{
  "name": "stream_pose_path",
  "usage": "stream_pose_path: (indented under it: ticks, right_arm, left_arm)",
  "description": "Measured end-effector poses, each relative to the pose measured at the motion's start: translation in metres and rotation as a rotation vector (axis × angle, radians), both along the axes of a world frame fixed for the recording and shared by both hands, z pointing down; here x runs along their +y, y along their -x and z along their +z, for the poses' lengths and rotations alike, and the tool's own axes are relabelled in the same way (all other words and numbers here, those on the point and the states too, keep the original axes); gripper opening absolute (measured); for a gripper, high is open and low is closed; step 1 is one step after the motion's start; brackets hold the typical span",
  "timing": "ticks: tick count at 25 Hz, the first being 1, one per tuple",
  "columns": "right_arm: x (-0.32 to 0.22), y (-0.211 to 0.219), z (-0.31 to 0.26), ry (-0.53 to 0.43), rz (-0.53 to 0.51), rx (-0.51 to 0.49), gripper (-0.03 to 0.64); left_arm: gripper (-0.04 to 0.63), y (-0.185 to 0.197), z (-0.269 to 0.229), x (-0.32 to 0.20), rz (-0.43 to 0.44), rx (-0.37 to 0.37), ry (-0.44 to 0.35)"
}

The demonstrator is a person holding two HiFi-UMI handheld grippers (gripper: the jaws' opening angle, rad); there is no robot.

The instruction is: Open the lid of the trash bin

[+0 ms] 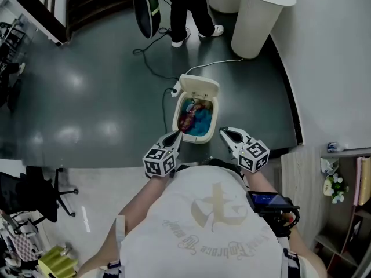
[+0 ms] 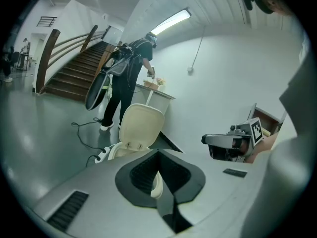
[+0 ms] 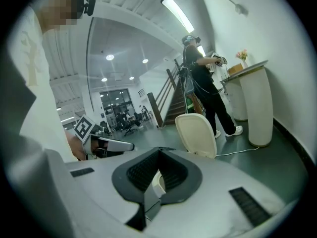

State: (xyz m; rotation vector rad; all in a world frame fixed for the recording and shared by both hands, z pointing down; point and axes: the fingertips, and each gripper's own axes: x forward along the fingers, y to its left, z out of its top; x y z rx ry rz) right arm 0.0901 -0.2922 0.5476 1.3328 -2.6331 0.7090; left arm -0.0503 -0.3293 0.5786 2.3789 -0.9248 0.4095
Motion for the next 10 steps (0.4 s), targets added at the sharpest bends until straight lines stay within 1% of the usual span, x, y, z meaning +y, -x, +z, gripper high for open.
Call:
stream_pose_path:
  ticks: [4,10]
  right_arm:
    - [0.0016,0.0018,0.0030,0.000,0.002,0.005,0.003]
    - [0.0001,0.0091,0.0060,0.004,0.009,0.008,0.003]
  left_arm:
    - [0.011,-0.0029,0.0022,0.0019,0.015,0.004,0.000]
    - [0.011,0.0057,0.0045,-0.0034,0.014,0.015,0.004]
